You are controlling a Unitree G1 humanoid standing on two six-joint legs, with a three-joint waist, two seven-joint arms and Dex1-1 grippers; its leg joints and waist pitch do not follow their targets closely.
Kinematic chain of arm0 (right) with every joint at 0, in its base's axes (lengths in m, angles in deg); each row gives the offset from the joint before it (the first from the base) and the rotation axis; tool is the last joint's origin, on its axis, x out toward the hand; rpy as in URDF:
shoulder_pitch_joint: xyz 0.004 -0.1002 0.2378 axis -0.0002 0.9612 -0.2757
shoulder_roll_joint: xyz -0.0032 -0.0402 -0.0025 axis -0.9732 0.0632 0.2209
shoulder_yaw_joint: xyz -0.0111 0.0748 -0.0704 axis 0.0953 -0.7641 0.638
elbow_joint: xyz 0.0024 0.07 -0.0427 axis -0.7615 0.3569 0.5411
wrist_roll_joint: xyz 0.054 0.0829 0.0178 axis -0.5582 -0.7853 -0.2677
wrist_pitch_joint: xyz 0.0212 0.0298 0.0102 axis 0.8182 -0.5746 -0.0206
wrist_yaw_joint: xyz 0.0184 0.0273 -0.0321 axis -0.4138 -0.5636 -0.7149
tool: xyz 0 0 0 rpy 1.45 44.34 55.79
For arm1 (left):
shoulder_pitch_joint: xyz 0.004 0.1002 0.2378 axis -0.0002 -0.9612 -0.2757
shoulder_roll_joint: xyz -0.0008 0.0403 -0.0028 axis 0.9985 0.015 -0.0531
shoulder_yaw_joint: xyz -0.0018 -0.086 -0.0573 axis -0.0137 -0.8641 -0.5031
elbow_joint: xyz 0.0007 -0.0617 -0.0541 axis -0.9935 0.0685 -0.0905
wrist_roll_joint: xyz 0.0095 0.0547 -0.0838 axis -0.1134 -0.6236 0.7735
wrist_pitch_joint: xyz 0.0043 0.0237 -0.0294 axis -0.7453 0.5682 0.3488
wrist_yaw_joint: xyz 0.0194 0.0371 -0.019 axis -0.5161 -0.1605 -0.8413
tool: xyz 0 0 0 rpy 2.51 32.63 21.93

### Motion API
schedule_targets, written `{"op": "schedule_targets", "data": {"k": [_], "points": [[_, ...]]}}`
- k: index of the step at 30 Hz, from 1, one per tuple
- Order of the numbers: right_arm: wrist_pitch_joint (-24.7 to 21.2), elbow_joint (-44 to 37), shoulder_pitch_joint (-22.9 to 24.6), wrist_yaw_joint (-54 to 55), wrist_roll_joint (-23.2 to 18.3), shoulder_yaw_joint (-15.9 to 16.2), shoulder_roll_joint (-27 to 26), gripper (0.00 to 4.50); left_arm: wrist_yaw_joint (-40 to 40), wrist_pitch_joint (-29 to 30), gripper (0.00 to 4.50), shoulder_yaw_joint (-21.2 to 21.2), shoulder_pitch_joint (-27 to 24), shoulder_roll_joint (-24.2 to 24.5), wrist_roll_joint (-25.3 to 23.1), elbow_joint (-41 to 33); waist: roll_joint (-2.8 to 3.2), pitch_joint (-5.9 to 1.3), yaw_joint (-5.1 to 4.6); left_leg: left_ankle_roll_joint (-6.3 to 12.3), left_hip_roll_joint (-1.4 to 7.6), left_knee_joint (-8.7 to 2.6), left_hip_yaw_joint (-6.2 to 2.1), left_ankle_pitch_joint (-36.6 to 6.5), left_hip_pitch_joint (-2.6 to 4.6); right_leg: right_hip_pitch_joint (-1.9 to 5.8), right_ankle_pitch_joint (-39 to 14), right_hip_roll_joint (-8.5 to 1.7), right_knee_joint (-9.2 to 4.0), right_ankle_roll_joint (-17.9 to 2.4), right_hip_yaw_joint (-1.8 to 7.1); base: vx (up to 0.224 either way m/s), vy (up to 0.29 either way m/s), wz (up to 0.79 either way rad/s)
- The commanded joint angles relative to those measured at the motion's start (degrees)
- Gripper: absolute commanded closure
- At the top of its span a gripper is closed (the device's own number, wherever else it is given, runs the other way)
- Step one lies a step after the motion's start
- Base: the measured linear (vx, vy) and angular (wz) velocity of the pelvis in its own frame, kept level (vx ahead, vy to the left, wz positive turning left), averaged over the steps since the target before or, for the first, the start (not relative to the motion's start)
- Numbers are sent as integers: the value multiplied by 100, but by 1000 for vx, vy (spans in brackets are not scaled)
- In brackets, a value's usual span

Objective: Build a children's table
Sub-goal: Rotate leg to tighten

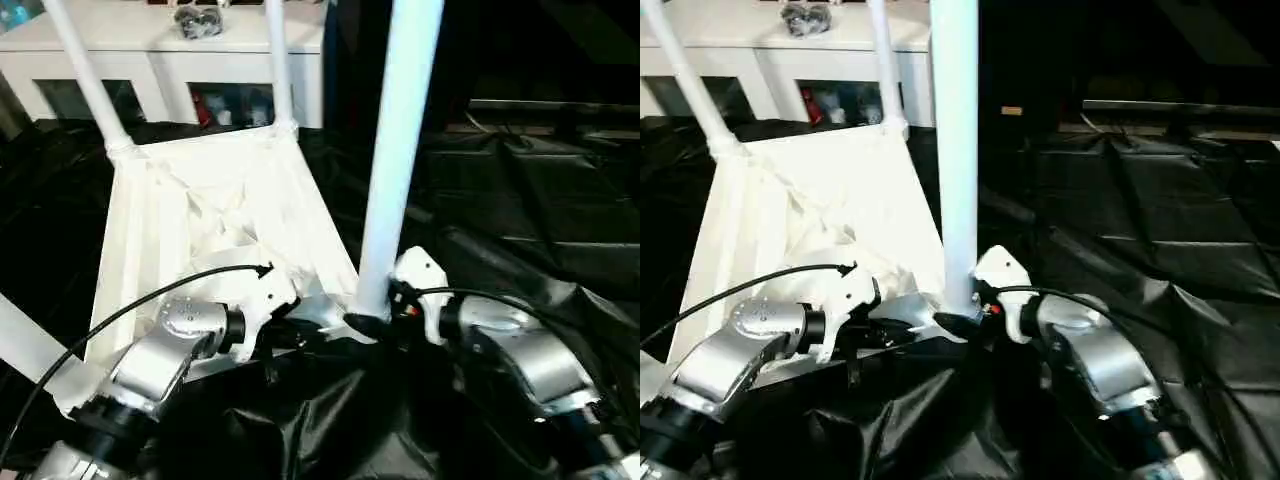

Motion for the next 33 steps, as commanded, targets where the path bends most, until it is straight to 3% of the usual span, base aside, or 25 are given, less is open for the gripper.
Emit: {"op": "schedule_targets", "data": {"k": [1,5,9,13,15,16,17,18,19,21,22,24,26,30,33], "points": [[107,97,-152,26,107,67,-42,121,85,-32,450,106,19,-8,-29,212,-117,-274,13,299,585,-461,-237,-718,48,128,-473,-620,-457,-1495,331,0,0,0],[244,348,-226,79,125,38,-137,156,37,88,450,96,94,7,-61,275,-141,-271,7,261,593,-472,-238,-791,52,119,-620,-629,-468,-1478,333,0,0,0],[394,839,-343,503,156,-181,-424,175,-151,238,450,119,165,-67,-160,364,-92,-267,-20,179,587,-485,-248,-853,37,108,-602,-634,-464,-1518,334,0,0,0],[424,1354,-439,1342,171,-486,-909,176,-859,404,450,51,407,-548,-342,662,-95,-273,-59,-13,594,-511,-257,-1064,79,103,-591,-623,-476,-1570,336,0,0,0],[413,1473,-456,1549,178,-535,-1050,176,-1143,443,450,18,521,-742,-405,806,-105,-278,-48,-6,587,-500,-248,-1033,76,114,-540,-631,-480,-1554,342,0,0,0],[432,1587,-472,1757,220,-551,-1182,176,-1400,472,450,-3,622,-920,-470,935,-61,-288,-54,-12,586,-498,-253,-1000,64,127,-338,-623,-476,-1544,344,0,0,0],[432,1587,-472,1757,220,-551,-1182,176,-1400,472,450,-3,622,-920,-470,935,-71,-295,-57,0,581,-493,-245,-949,64,125,-263,-620,-468,-1549,346,0,0,0],[428,1751,-511,2119,323,-541,-1386,176,-1821,489,450,-28,769,-1215,-568,1130,21,-294,-41,-19,578,-486,-254,-926,65,119,-210,-635,-460,-1557,345,0,0,0],[467,1907,-549,2465,489,-424,-1637,176,-2273,477,450,-17,943,-1587,-677,1352,-13,-289,-67,-45,580,-488,-248,-966,77,110,-185,-621,-478,-1582,347,0,0,0],[550,1927,-546,2431,572,-297,-1763,176,-2395,397,450,34,1029,-1772,-739,1456,-44,-291,-37,-24,569,-482,-238,-1020,78,130,-342,-636,-505,-1548,350,0,0,0],[629,1864,-513,2276,548,-241,-1815,141,-2395,290,450,94,1079,-1878,-782,1505,-14,-296,-15,4,578,-482,-246,-1054,65,144,-459,-655,-518,-1483,354,0,0,0],[638,1820,-503,2205,478,-289,-1811,106,-2352,208,450,127,1086,-1880,-803,1500,-23,-307,6,80,588,-489,-252,-971,60,142,-363,-642,-512,-1413,352,0,0,0],[608,1776,-517,2065,331,-422,-1767,104,-2224,120,450,149,1076,-1834,-788,1460,-14,-302,15,128,597,-502,-257,-997,54,136,-391,-645,-512,-1392,341,0,0,0],[633,1552,-545,1522,264,-417,-1391,58,-1727,-87,450,148,951,-1541,-655,1219,-22,-298,10,118,603,-517,-263,-1157,54,135,-620,-644,-530,-1363,341,0,0,0],[679,1236,-492,840,245,-266,-945,38,-1171,-254,450,145,803,-1249,-539,962,-64,-321,16,281,600,-486,-250,-749,22,152,-62,-642,-478,-1400,333,0,0,0]]}}
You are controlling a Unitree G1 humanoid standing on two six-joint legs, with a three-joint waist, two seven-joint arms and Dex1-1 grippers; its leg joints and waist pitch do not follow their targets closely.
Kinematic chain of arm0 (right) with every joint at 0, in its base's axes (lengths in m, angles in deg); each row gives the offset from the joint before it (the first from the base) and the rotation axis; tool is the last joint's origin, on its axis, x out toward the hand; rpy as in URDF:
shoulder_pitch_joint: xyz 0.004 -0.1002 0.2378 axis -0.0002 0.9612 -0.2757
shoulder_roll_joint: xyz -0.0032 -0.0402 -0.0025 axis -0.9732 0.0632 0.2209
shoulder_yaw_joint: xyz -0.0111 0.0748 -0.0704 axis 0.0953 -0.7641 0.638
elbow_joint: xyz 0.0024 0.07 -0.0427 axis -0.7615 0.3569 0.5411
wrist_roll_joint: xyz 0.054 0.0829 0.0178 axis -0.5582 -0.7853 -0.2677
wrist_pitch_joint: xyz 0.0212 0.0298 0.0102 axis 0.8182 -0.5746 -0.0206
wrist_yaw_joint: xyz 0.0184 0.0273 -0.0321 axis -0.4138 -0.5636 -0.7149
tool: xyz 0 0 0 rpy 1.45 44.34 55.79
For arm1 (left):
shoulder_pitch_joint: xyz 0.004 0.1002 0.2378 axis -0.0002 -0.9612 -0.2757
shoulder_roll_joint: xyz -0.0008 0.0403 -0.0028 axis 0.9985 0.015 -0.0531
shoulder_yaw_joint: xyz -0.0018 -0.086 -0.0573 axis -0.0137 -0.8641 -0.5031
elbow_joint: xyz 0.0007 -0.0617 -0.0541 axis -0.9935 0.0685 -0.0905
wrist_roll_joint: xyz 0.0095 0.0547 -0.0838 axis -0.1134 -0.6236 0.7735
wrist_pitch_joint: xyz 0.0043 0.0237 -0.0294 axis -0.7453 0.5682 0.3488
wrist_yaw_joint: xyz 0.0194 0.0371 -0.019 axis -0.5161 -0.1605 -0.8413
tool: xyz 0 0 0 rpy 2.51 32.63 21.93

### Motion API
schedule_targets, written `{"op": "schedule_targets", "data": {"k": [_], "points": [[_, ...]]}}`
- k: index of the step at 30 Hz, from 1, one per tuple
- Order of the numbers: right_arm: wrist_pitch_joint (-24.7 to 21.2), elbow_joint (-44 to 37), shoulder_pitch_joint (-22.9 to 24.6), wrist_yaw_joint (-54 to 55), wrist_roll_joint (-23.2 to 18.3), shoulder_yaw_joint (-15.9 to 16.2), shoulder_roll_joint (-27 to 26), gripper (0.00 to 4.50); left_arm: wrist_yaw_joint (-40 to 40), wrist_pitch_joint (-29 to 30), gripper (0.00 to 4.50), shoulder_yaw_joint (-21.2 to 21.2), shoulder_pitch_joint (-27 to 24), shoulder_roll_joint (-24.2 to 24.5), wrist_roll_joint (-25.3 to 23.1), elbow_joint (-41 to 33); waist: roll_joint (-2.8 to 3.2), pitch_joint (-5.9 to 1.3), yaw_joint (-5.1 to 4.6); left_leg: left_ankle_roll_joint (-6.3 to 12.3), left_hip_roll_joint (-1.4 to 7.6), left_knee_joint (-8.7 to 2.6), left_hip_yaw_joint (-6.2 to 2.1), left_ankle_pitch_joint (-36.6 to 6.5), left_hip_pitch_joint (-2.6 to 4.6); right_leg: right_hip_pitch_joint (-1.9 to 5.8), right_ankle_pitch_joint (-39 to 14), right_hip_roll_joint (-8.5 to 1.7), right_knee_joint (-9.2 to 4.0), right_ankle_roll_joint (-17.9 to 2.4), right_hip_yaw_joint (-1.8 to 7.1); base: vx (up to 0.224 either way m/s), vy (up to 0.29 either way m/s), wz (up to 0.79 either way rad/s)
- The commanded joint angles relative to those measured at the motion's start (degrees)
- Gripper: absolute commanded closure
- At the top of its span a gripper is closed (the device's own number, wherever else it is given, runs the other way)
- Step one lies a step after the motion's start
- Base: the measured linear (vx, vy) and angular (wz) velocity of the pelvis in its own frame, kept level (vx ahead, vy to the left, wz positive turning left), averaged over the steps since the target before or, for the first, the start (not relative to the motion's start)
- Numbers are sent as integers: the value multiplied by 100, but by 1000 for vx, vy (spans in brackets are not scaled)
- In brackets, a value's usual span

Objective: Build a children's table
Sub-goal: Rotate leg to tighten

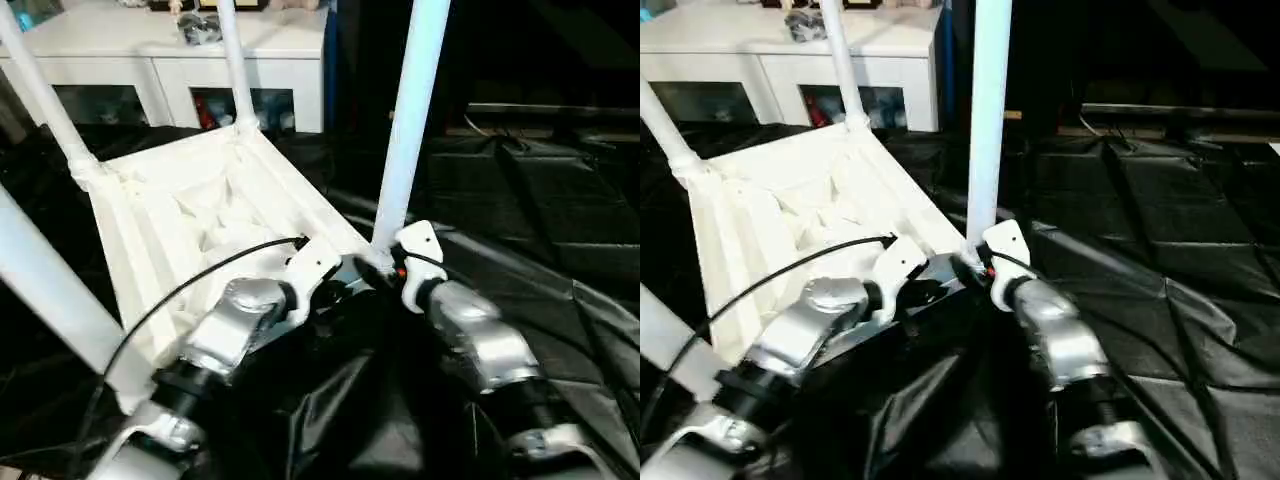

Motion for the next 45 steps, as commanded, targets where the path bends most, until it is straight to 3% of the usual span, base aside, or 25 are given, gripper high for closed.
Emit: {"op": "schedule_targets", "data": {"k": [1,3,4,6,8,10,11,13,14,17,19,21,25,30,33,34,39,40,44,45], "points": [[8,-458,139,-966,-196,514,211,38,561,-218,450,128,-168,144,246,-327,-93,-308,30,419,598,-425,-273,-551,0,195,206,-661,-403,-1388,328,0,0,0],[37,-730,242,-1415,-275,616,486,38,836,-235,450,131,-276,323,333,-515,-81,-318,36,575,600,-401,-264,-374,9,173,612,-640,-367,-1441,316,0,0,0],[9,-1028,355,-1895,-413,705,764,38,1142,-262,450,149,-390,522,434,-702,-141,-337,43,714,592,-371,-256,-237,-8,196,903,-639,-335,-1467,309,0,0,0],[-26,-1241,431,-2269,-522,770,974,38,1390,-282,450,172,-471,679,515,-834,-122,-388,81,947,585,-302,-247,128,-26,170,1450,-635,-257,-1463,298,0,0,0],[-49,-1468,504,-2709,-624,863,1224,38,1735,-333,450,220,-561,872,628,-975,-141,-350,84,1077,594,-312,-237,115,-34,131,1377,-611,-275,-1526,271,0,0,0],[-41,-1592,535,-3015,-661,923,1381,38,2021,-376,450,256,-624,1017,728,-1081,-108,-330,153,1021,624,-329,-237,-102,-19,106,827,-616,-300,-1540,265,0,0,0],[-27,-1684,529,-3322,-691,991,1524,38,2275,-392,450,260,-678,1142,812,-1189,-139,-322,178,968,637,-341,-228,-189,1,92,641,-610,-308,-1546,271,0,0,0],[-16,-1739,502,-3540,-711,1048,1619,38,2431,-376,450,261,-708,1240,861,-1261,-117,-310,197,894,646,-358,-229,-266,13,72,467,-611,-321,-1577,275,0,0,0],[-9,-1750,456,-3659,-717,1084,1665,38,2556,-379,450,271,-714,1316,890,-1287,-138,-306,211,840,644,-367,-231,-322,17,82,369,-608,-319,-1571,274,0,0,0],[-7,-1747,386,-3790,-731,1119,1696,38,2732,-387,450,282,-717,1404,919,-1304,-131,-290,218,685,638,-387,-229,-485,23,71,103,-625,-345,-1573,286,0,0,0],[-61,-1737,336,-3863,-759,1147,1687,72,2751,-431,450,288,-699,1430,871,-1264,-138,-293,214,617,635,-391,-225,-518,27,74,93,-624,-344,-1566,294,0,0,0],[-83,-1747,327,-3883,-771,1167,1673,72,2745,-449,450,281,-681,1435,850,-1231,-151,-301,217,612,630,-384,-224,-464,27,80,189,-626,-333,-1572,294,0,0,0],[-133,-1758,357,-3953,-800,1191,1629,110,2777,-479,450,269,-642,1452,839,-1165,-157,-328,239,722,611,-344,-218,-189,8,91,592,-627,-289,-1583,286,0,0,0],[-148,-1722,476,-3855,-799,1153,1533,155,2713,-414,450,216,-682,1419,829,-1198,-140,-343,273,749,615,-327,-219,-132,11,88,671,-616,-273,-1590,275,0,0,0],[-133,-1655,565,-3560,-793,1045,1360,171,2476,-309,450,171,-765,1327,804,-1279,-98,-341,285,688,617,-332,-227,-215,16,89,585,-620,-279,-1593,275,0,0,0],[-92,-1571,612,-3268,-726,960,1214,175,2235,-223,450,128,-822,1232,759,-1324,-71,-330,268,637,626,-344,-232,-273,12,79,573,-619,-287,-1603,280,0,0,0],[-34,-1189,726,-2003,-439,682,621,179,1271,17,450,-72,-990,762,611,-1439,-77,-300,145,316,613,-406,-251,-697,4,123,7,-635,-358,-1587,285,0,0,0],[-133,-1098,806,-1469,-348,579,374,180,969,94,450,-108,-1083,600,559,-1529,-86,-287,87,270,604,-427,-261,-706,-26,139,-72,-624,-367,-1544,281,0,0,0],[-257,-1196,1121,-518,-90,500,-97,180,370,177,450,-122,-1325,306,382,-1701,-112,-293,-19,286,583,-412,-237,-744,3,118,-228,-614,-418,-1457,307,0,0,0],[-330,-1309,1333,82,141,500,-384,180,1,278,450,-141,-1475,112,279,-1825,-117,-281,-43,328,570,-412,-232,-714,-16,115,-311,-606,-436,-1396,310,0,0,0]]}}
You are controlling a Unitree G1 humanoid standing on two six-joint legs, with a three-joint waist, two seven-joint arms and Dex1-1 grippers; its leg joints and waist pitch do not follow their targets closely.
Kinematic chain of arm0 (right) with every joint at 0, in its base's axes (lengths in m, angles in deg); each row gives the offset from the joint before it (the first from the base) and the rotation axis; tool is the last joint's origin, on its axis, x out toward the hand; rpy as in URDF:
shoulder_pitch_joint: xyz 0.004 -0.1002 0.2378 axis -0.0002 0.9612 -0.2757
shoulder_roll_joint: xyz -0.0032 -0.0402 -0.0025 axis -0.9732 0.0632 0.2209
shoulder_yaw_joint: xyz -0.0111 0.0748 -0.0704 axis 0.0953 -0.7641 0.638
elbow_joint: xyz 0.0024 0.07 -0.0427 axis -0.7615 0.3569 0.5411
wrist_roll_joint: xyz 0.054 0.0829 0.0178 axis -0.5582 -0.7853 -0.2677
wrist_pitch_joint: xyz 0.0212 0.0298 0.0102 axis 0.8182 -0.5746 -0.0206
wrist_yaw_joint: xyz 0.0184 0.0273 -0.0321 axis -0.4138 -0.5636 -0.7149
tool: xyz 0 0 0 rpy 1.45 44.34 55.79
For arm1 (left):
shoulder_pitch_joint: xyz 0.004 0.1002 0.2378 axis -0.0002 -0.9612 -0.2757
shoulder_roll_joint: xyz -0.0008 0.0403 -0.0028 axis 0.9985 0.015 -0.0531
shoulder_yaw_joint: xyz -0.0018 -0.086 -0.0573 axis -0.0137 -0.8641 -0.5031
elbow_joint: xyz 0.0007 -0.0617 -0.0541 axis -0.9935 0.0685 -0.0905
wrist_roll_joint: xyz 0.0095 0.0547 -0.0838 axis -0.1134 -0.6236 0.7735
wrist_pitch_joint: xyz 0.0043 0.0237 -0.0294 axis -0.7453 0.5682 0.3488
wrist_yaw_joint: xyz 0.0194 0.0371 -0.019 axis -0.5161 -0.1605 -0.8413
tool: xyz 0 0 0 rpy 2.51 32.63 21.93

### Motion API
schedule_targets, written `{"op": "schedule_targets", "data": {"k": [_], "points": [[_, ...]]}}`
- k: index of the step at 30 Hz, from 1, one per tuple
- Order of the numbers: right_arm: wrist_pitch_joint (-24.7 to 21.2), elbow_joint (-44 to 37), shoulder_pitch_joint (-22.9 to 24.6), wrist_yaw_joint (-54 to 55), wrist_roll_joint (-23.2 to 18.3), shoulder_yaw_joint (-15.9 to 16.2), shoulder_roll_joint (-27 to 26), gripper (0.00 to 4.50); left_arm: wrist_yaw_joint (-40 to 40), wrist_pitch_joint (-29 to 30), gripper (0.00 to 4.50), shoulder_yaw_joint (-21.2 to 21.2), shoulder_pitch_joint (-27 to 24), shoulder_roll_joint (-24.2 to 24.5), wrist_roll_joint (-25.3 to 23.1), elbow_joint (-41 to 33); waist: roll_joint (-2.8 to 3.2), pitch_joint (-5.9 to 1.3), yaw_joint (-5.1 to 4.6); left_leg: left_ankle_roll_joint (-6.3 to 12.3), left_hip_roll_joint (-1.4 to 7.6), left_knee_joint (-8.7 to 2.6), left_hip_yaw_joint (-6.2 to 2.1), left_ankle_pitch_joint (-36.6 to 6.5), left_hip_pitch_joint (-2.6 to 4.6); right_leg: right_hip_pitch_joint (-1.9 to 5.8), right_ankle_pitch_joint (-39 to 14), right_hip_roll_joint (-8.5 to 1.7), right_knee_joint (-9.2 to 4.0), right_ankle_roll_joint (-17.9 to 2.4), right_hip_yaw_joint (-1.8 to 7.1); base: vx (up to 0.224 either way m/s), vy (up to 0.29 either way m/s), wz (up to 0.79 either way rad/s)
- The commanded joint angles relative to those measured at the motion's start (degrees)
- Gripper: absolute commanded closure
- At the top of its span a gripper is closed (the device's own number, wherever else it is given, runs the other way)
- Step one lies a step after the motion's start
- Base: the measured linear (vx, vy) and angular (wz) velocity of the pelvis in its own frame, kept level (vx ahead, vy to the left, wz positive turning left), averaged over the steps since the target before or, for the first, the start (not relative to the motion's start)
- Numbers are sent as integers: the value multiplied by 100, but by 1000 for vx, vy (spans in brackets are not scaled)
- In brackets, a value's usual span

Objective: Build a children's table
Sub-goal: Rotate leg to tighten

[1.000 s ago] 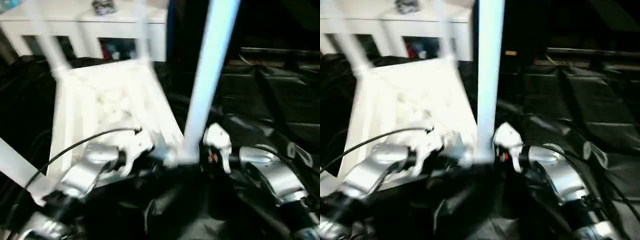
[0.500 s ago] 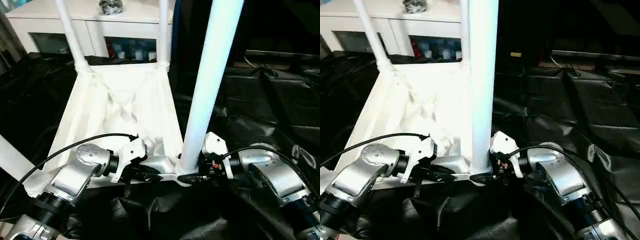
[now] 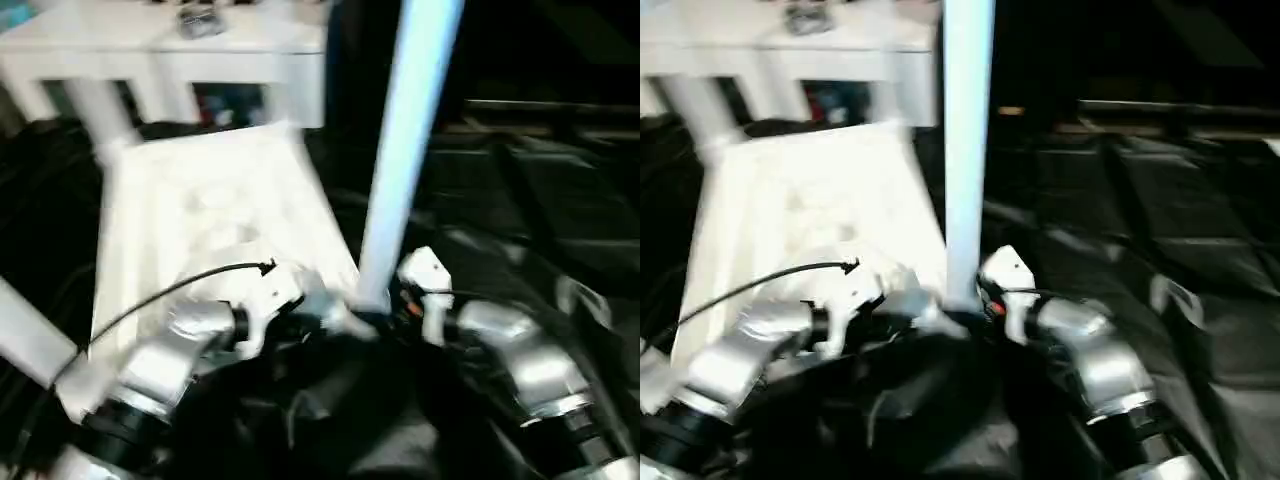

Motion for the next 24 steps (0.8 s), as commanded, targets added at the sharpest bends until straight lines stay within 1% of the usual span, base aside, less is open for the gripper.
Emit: {"op": "schedule_targets", "data": {"k": [1,2,3,4,5,6,7,8,9,10,11,12,13,14,15,16,17,18,19,20,21,22,23,24], "points": [[-426,-35,371,877,396,375,-550,180,-688,91,450,123,-213,-519,-12,-273,-148,-250,-1,331,554,-453,-241,-645,62,181,-292,-595,-461,-1339,323,0,0,0],[-458,-43,390,947,413,371,-587,180,-737,98,450,125,-226,-543,-33,-285,-134,-243,-17,327,553,-476,-253,-693,63,169,-402,-578,-468,-1288,313,0,0,0],[-528,-116,545,1295,520,401,-791,180,-998,125,450,181,-326,-703,-147,-385,-121,-246,-24,303,556,-477,-260,-744,80,164,-486,-580,-476,-1265,315,0,0,0],[-508,-189,670,1332,511,463,-874,145,-1120,156,450,233,-405,-824,-177,-461,-188,-228,-41,280,562,-488,-252,-899,76,155,-712,-594,-506,-1226,325,0,0,0],[-471,-274,775,1378,558,534,-922,124,-1169,206,450,302,-484,-912,-178,-567,-145,-239,-31,246,567,-495,-261,-953,80,156,-806,-600,-508,-1183,329,0,0,0],[-469,-291,792,1383,555,538,-932,124,-1174,210,450,315,-497,-922,-180,-585,-140,-229,-34,210,578,-510,-259,-1049,90,140,-890,-592,-528,-1135,334,0,0,0],[-456,-438,933,1416,514,563,-1010,108,-1206,226,450,444,-614,-1014,-182,-726,-170,-216,-45,123,567,-538,-263,-1328,98,136,-1231,-586,-565,-1009,346,0,0,0],[-458,-468,949,1399,496,575,-1011,101,-1205,218,450,465,-634,-1028,-170,-745,-186,-200,-47,91,570,-550,-261,-1433,116,112,-1355,-578,-587,-967,349,0,0,0],[-484,-552,960,1337,453,595,-985,91,-1153,216,450,497,-669,-1022,-121,-801,-177,-203,-44,64,568,-549,-263,-1483,115,111,-1418,-586,-596,-943,357,0,0,0],[-478,-630,945,1299,465,621,-930,82,-1117,206,450,530,-684,-1012,-108,-833,-217,-196,-63,-3,568,-576,-273,-1610,121,99,-1535,-565,-616,-853,358,0,0,0],[-491,-791,904,1130,408,626,-817,72,-1018,176,450,554,-686,-967,-76,-866,-193,-194,-59,-24,566,-577,-279,-1644,129,91,-1546,-568,-612,-843,363,0,0,0],[-495,-886,863,1009,366,612,-733,72,-958,156,450,570,-667,-950,-65,-864,-197,-201,-64,-37,567,-583,-284,-1643,130,107,-1478,-560,-611,-806,362,0,0,0],[-524,-984,820,877,319,586,-635,64,-898,115,450,596,-625,-944,-80,-827,-175,-209,-60,-22,570,-578,-280,-1552,130,108,-1261,-558,-601,-817,367,0,0,0],[-538,-1054,769,721,269,557,-519,64,-835,71,450,618,-565,-939,-96,-760,-178,-217,-61,-15,569,-576,-277,-1501,128,115,-1135,-556,-596,-834,364,0,0,0],[-538,-1054,769,721,269,557,-519,64,-835,71,450,618,-565,-939,-96,-760,-164,-225,-62,17,570,-570,-273,-1405,126,132,-884,-551,-588,-877,359,0,0,0],[-576,-1330,719,66,92,581,-27,64,-524,-8,450,658,-466,-784,-80,-680,-84,-231,-35,33,573,-572,-289,-1360,144,157,-709,-544,-587,-899,341,0,0,0],[-575,-1338,716,34,85,581,-6,64,-509,-12,450,660,-461,-776,-78,-675,-108,-240,-44,66,571,-557,-267,-1364,146,147,-615,-534,-576,-932,345,0,0,0],[-565,-1406,677,-469,-66,568,285,64,-200,-69,450,680,-422,-590,-18,-638,-50,-251,-10,172,554,-526,-262,-1096,121,172,-205,-567,-543,-1051,354,0,0,0],[-554,-1365,641,-686,-144,555,365,64,-24,-112,450,679,-415,-466,25,-615,-77,-255,-15,219,553,-522,-262,-1052,98,203,-129,-568,-540,-1069,343,0,0,0],[-546,-1322,614,-741,-156,558,367,64,34,-141,450,668,-406,-419,42,-585,-230,-260,-27,311,558,-510,-243,-984,88,222,-55,-569,-544,-1083,340,0,0,0],[-525,-1299,594,-817,-162,568,403,64,101,-163,450,668,-403,-362,54,-577,-144,-263,7,402,558,-498,-251,-804,90,203,33,-599,-502,-1162,335,0,0,0],[-423,-1284,533,-1244,-217,610,670,64,424,-180,450,688,-411,-84,106,-640,-263,-273,21,499,559,-482,-242,-684,81,228,66,-606,-486,-1203,319,0,0,0],[-430,-1290,479,-1460,-275,650,773,64,629,-173,450,657,-425,96,153,-681,-242,-262,45,561,570,-480,-237,-643,100,203,25,-603,-487,-1237,311,0,0,0],[-430,-1290,479,-1460,-275,650,773,64,629,-173,450,657,-425,96,153,-681,-218,-257,57,562,577,-482,-240,-673,108,194,-41,-602,-485,-1258,311,0,0,0]]}}
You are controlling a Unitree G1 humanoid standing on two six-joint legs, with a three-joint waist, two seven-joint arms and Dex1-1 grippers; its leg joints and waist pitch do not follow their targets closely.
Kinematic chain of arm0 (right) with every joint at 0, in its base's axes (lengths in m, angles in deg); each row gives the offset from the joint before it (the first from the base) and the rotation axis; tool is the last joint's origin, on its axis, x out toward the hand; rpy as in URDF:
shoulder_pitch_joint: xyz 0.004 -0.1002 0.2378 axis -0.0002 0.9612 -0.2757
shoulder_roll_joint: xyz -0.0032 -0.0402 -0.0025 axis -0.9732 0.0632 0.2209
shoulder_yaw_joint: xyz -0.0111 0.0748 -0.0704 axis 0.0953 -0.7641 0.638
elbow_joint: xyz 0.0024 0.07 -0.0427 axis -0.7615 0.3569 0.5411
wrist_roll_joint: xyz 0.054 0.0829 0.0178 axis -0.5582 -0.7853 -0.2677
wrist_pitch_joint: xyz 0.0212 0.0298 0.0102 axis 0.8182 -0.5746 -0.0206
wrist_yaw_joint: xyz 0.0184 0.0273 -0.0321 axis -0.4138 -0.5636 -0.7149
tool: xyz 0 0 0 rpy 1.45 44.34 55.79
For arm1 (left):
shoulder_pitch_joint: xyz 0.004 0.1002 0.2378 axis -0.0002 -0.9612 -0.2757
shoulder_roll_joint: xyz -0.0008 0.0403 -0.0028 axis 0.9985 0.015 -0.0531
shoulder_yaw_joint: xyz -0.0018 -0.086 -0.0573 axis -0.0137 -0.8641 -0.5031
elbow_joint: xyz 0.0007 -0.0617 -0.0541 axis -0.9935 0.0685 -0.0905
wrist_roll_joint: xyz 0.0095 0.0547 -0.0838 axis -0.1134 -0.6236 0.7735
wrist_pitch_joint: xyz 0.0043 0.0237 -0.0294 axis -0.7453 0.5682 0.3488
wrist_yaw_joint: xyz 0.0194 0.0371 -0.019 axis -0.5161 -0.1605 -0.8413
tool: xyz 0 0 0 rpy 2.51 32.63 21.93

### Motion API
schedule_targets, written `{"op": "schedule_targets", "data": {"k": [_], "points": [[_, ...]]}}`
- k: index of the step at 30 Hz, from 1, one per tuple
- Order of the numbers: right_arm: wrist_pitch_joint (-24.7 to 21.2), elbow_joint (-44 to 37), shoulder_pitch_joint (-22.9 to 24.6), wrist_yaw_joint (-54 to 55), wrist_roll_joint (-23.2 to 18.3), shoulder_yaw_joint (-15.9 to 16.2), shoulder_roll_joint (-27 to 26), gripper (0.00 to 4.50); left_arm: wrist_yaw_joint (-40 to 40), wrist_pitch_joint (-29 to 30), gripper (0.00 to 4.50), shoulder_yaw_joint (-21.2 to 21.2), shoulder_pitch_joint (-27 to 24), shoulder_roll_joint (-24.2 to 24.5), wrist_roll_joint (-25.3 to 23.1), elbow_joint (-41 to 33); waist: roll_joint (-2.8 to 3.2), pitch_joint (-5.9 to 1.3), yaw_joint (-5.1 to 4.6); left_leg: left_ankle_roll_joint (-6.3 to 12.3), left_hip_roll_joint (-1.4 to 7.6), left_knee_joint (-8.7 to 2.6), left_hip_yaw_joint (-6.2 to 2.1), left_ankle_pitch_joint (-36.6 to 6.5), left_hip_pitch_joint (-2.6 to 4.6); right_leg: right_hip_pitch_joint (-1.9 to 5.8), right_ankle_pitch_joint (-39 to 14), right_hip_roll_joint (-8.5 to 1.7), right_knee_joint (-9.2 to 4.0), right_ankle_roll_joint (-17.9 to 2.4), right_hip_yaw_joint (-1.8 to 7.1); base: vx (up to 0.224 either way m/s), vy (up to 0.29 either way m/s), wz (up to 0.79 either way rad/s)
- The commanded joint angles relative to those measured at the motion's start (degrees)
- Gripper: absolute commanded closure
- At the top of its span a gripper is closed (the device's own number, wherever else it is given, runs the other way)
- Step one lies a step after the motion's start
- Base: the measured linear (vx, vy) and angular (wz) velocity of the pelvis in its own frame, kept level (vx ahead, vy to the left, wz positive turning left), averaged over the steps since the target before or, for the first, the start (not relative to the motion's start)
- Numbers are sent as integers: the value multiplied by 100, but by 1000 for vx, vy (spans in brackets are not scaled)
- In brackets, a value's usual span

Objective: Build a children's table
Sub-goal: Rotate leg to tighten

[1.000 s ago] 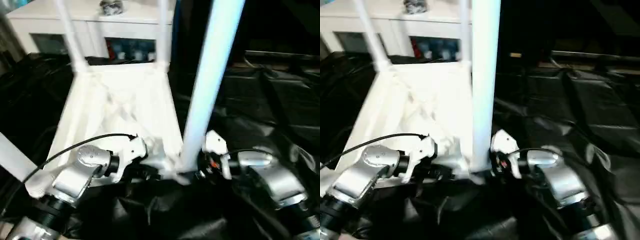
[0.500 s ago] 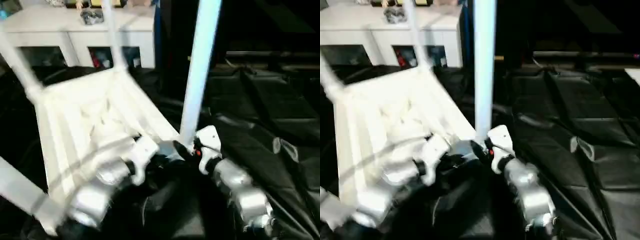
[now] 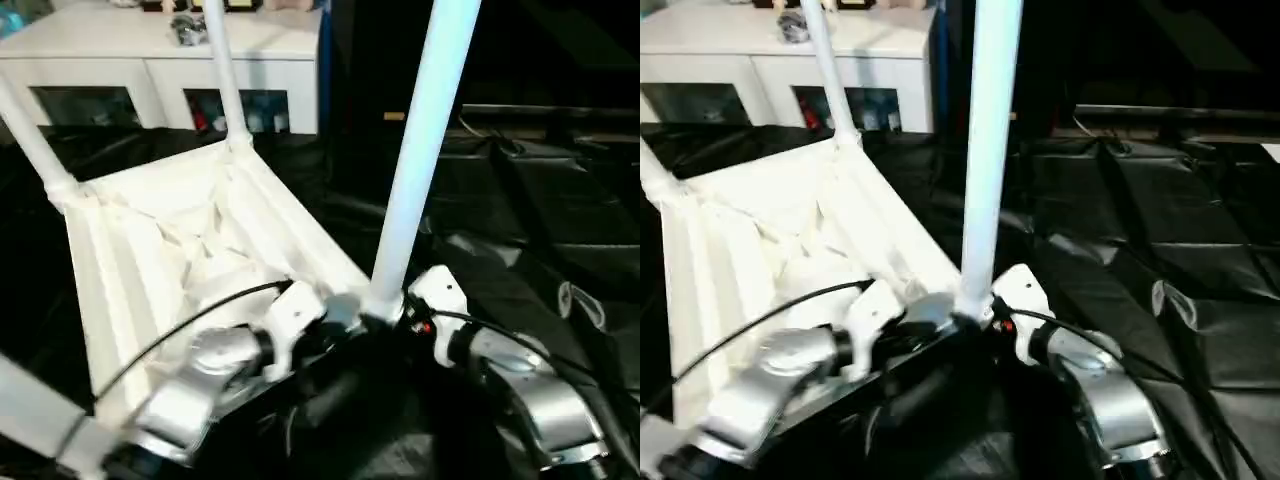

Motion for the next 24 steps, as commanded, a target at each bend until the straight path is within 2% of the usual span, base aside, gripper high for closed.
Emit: {"op": "schedule_targets", "data": {"k": [1,3,4,5,6,7,8,9,10,11,13,14,16,18,20,22,23,24], "points": [[87,-179,-128,-642,-300,554,-85,64,460,-20,450,366,80,70,75,-5,-63,-218,16,512,581,-430,-251,-761,79,108,-207,-594,-397,-1348,312,0,0,0],[106,-105,-186,-794,-344,570,-51,64,678,-9,450,319,51,202,168,-18,-40,-209,37,384,605,-450,-248,-906,132,74,-306,-577,-411,-1389,316,0,0,0],[176,44,-309,-1024,-354,635,39,64,950,-64,450,267,64,398,250,41,-139,-199,45,361,592,-455,-248,-977,107,105,-386,-596,-387,-1421,317,0,0,0],[219,119,-378,-1151,-356,656,90,64,1051,-102,450,242,103,469,268,102,-72,-192,53,333,588,-469,-254,-996,100,106,-472,-606,-397,-1403,320,0,0,0],[267,209,-469,-1303,-351,686,145,64,1174,-159,450,205,157,558,285,188,-59,-179,22,236,587,-487,-250,-1225,123,82,-712,-586,-419,-1391,316,0,0,0],[302,290,-565,-1457,-344,701,196,64,1262,-202,450,170,248,605,316,311,-78,-167,10,141,588,-497,-247,-1377,141,76,-871,-582,-441,-1372,327,0,0,0],[302,290,-565,-1457,-344,701,196,64,1262,-202,450,170,248,605,316,311,-50,-170,23,97,586,-494,-246,-1412,157,66,-901,-586,-441,-1367,335,0,0,0],[391,412,-657,-1588,-305,712,232,64,1324,-284,450,157,368,629,306,483,-82,-166,14,29,589,-498,-236,-1472,168,60,-924,-595,-448,-1380,347,0,0,0],[448,487,-707,-1654,-275,718,247,64,1356,-334,450,154,440,638,298,589,-88,-166,24,9,576,-492,-230,-1475,161,68,-996,-607,-459,-1377,353,0,0,0],[506,543,-732,-1707,-235,741,270,64,1381,-366,450,160,491,652,288,654,-77,-177,46,-16,593,-486,-226,-1432,185,60,-954,-625,-455,-1384,366,0,0,0],[602,635,-771,-1806,-176,781,313,64,1432,-416,450,175,566,686,282,745,-89,-182,49,3,590,-487,-229,-1332,155,86,-856,-623,-438,-1387,358,0,0,0],[606,684,-792,-1836,-174,786,310,80,1460,-421,450,172,613,691,295,792,-91,-189,50,20,596,-487,-233,-1268,151,92,-764,-622,-425,-1392,355,0,0,0],[629,782,-828,-1840,-191,785,280,102,1485,-440,450,162,679,678,316,860,-56,-210,54,105,592,-470,-233,-1067,136,109,-386,-615,-390,-1463,342,0,0,0],[630,809,-838,-1847,-208,788,270,109,1500,-442,450,161,695,675,328,877,-46,-214,63,127,590,-465,-233,-1044,135,117,-290,-612,-378,-1511,337,0,0,0],[629,831,-847,-1854,-225,790,260,129,1515,-444,450,161,709,673,339,892,-67,-214,61,150,589,-464,-230,-1065,132,125,-309,-615,-382,-1524,334,0,0,0],[700,929,-865,-1864,-240,814,210,146,1608,-486,450,172,737,663,360,978,-23,-210,62,129,589,-465,-234,-1127,137,117,-398,-617,-392,-1532,337,0,0,0],[748,997,-837,-1824,-245,808,128,146,1693,-537,450,185,734,663,382,1053,-30,-208,59,108,592,-467,-229,-1171,144,111,-433,-610,-401,-1535,339,0,0,0],[748,997,-837,-1824,-245,808,128,166,1693,-537,450,185,734,663,382,1053,-37,-205,53,102,589,-470,-231,-1192,137,112,-453,-610,-403,-1538,340,0,0,0]]}}
